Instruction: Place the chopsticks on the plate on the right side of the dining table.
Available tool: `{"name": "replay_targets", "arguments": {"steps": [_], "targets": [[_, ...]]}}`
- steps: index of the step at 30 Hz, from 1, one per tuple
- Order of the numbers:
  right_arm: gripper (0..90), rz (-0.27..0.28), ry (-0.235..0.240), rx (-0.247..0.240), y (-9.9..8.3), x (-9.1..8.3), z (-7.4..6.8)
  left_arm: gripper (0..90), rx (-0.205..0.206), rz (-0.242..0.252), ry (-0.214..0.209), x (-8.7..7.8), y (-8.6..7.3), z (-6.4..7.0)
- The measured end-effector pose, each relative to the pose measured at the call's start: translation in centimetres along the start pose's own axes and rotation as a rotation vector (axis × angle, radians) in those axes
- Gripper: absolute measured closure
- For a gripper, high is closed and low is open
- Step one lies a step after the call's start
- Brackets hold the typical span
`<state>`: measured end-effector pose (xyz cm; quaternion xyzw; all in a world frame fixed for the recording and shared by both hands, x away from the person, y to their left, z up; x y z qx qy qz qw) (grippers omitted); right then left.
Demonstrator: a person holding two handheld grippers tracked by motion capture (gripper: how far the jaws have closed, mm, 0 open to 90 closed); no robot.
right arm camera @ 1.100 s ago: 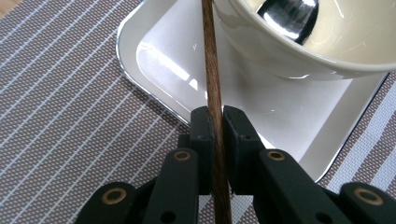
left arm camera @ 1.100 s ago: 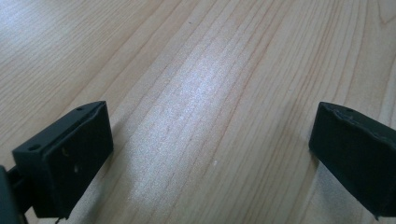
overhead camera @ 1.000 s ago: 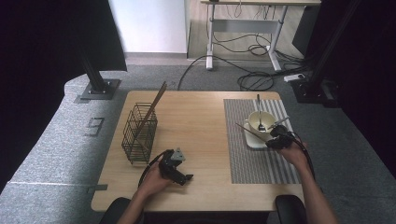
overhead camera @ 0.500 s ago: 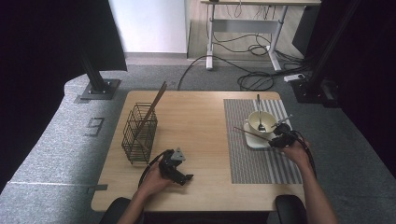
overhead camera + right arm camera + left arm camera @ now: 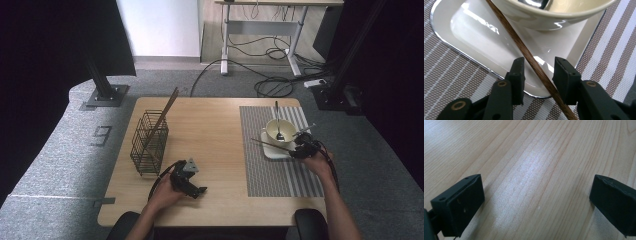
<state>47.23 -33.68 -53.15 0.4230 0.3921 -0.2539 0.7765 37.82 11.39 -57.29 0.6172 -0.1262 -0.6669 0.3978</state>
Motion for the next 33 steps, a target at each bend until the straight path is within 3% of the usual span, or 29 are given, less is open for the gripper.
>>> {"name": "replay_targets", "arguments": {"steps": [6, 10, 13, 17, 20, 22, 27, 30, 33], "targets": [[48.0, 0.036, 0.03, 0.018, 0.1, -1.2, -0.2, 0.0, -0.001, 0.0, 0.0, 0.0, 0.0, 0.0], [37.2, 0.098, 0.052, 0.046, -0.3, -2.4, -0.8, 0.0, 0.0, 0.002, 0.0, 0.0, 0.0, 0.0], [29.3, 0.139, 0.036, 0.043, -0.8, -2.9, -1.4, 0.0, 0.0, 0.002, 0.0, 0.0, 0.0, 0.0], [12.4, 0.213, 0.019, 0.084, -1.7, -3.3, -2.1, 0.0, 0.0, 0.002, 0.001, 0.0, 0.0, 0.0], [7.1, 0.227, 0.001, 0.119, -2.3, -3.2, -2.5, 0.0, 0.0, 0.0, 0.0, 0.0, 0.0, 0.0], [1.9, 0.236, 0.0, 0.171, -2.7, -3.1, -2.9, 0.0, 0.001, 0.0, 0.001, 0.0, 0.0, 0.0], [0.0, 0.251, -0.006, 0.237, -3.6, -2.5, -3.7, 0.0, -0.001, 0.0, 0.001, 0.0, 0.0, 0.0], [0.1, 0.241, -0.049, 0.219, -3.9, -2.1, -4.1, 0.0, -0.001, 0.0, 0.001, 0.0, 0.0, 0.0], [0.0, 0.237, -0.055, 0.223, -4.1, -1.8, -4.2, 0.0, 0.0, -0.001, 0.0, 0.0, 0.0, 0.0]]}}
Point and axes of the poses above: each handheld gripper's, and its own axes: x roughly forward along the jaws, y roughly out of its top, z roughly to its right, the point moved 2 cm from there along x, roughly forward along the jaws, and after that the axes turned 15 degrees about -y, right-handed, at the moved point
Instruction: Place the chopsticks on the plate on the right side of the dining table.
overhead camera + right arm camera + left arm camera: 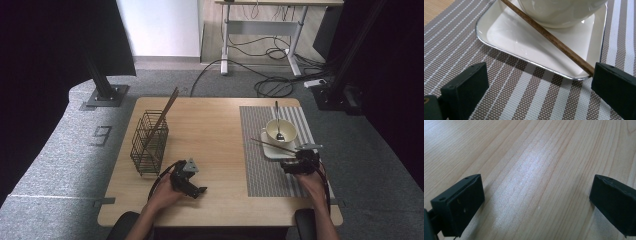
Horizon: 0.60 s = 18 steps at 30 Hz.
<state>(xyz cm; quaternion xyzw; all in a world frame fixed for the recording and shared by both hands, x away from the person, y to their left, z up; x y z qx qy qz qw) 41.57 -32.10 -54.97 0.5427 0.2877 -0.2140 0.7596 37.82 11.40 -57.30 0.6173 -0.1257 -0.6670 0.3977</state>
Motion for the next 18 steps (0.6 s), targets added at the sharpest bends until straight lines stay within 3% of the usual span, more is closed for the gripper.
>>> {"name": "replay_targets", "arguments": {"steps": [4, 9, 18], "targets": [[0.0, -0.002, -0.006, 0.022, -0.5, 0.5, 0.4, 0.0, 0.004, -0.001, -0.004, 0.0, 0.0, 0.0], [0.0, 0.003, 0.02, 0.041, -0.8, 0.9, 0.7, 0.0, 0.006, -0.003, -0.005, 0.0, 0.1, -0.1], [0.0, 0.009, 0.0, 0.018, -0.8, 1.8, 0.9, 0.0, 0.009, -0.006, -0.006, 0.0, 0.1, -0.1]]}}
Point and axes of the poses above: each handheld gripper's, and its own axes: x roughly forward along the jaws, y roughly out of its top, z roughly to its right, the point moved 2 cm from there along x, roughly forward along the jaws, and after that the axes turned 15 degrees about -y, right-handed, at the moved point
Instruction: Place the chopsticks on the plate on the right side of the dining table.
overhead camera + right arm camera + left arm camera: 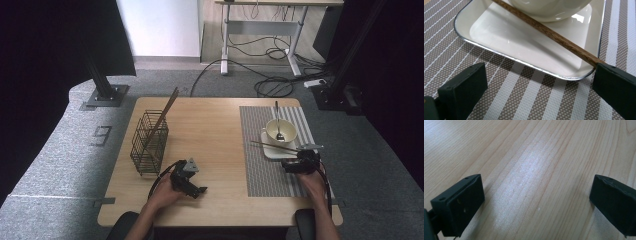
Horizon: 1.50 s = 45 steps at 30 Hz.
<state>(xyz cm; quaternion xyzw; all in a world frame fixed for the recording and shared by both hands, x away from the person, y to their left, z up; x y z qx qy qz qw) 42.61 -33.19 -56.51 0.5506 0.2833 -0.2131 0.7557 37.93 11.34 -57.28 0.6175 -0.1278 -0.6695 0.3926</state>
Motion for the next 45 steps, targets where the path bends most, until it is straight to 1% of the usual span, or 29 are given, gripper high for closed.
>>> {"name": "replay_targets", "arguments": {"steps": [7, 18, 23, 25, 29, 45], "targets": [[0.0, 0.008, -0.012, -0.015, 0.1, 0.5, 0.0, 0.0, -0.002, 0.003, 0.0, 0.1, 0.0, 0.0], [0.0, 0.035, -0.009, -0.014, 0.3, 0.9, 0.2, 0.0, -0.003, 0.006, 0.0, 0.1, 0.1, 0.0], [0.0, 0.045, 0.005, -0.01, 0.3, 1.1, 0.5, 0.0, -0.004, 0.007, 0.0, 0.1, 0.1, 0.0], [0.0, 0.032, 0.012, -0.014, 0.4, 1.2, 0.6, 0.0, -0.004, 0.007, 0.0, 0.1, 0.1, 0.0], [0.0, 0.045, 0.018, -0.019, 0.5, 1.2, 0.7, 0.0, -0.004, 0.007, 0.0, 0.1, 0.1, 0.0], [0.0, 0.065, 0.061, -0.022, 0.7, 1.6, 1.2, 0.0, -0.005, 0.007, 0.001, 0.1, 0.1, 0.0]]}}
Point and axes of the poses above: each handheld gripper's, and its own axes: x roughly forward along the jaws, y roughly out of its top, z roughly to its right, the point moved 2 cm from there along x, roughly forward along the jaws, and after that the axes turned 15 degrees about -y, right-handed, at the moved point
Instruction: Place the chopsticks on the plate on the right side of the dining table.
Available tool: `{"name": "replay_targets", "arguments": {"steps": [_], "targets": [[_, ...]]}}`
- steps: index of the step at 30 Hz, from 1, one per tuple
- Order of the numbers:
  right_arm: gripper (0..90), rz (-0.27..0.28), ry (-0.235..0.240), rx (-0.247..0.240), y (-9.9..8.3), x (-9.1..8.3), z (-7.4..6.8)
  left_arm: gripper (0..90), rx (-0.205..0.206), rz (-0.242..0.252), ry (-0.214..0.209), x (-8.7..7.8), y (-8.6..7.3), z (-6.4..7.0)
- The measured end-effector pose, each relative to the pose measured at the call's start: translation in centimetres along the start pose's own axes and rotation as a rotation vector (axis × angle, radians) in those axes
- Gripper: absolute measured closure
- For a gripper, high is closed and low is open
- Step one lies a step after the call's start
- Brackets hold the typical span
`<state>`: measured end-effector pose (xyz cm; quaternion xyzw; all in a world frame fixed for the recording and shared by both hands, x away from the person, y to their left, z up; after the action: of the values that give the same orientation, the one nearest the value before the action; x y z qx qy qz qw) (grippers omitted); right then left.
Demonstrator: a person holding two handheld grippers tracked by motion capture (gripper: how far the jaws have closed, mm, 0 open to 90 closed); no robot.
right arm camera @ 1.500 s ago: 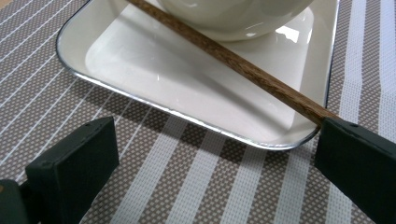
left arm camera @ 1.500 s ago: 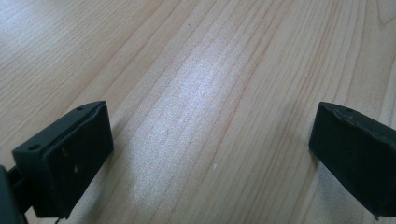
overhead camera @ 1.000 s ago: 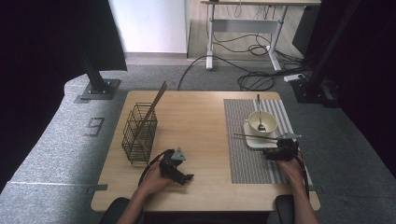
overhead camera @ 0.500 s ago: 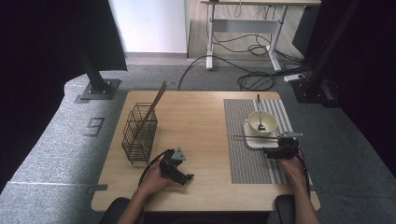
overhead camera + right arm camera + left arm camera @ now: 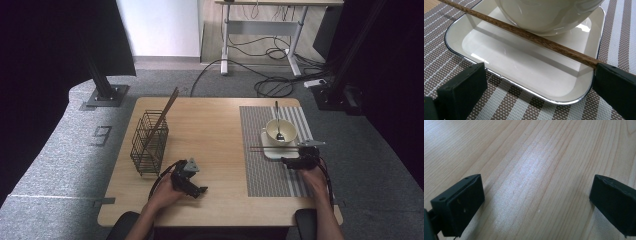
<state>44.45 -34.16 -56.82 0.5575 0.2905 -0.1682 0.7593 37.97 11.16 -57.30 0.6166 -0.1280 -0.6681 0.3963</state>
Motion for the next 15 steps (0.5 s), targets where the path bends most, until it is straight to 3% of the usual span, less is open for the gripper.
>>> {"name": "replay_targets", "arguments": {"steps": [15], "targets": [[0.0, 0.004, 0.01, 0.003, 0.04, -0.12, 0.09, 0.0, 0.0, 0.0, 0.0, 0.0, 0.0, 0.0]]}}
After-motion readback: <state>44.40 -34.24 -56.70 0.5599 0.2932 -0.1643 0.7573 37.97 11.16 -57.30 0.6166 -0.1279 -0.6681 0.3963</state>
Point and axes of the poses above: each handheld gripper's, and its own axes: x roughly forward along the jaws, y roughly out of its top, z roughly to its right, the point moved 2 cm from there along x, roughly forward along the jaws, and after that the axes turned 15 degrees about -y, right-handed, at the moved point
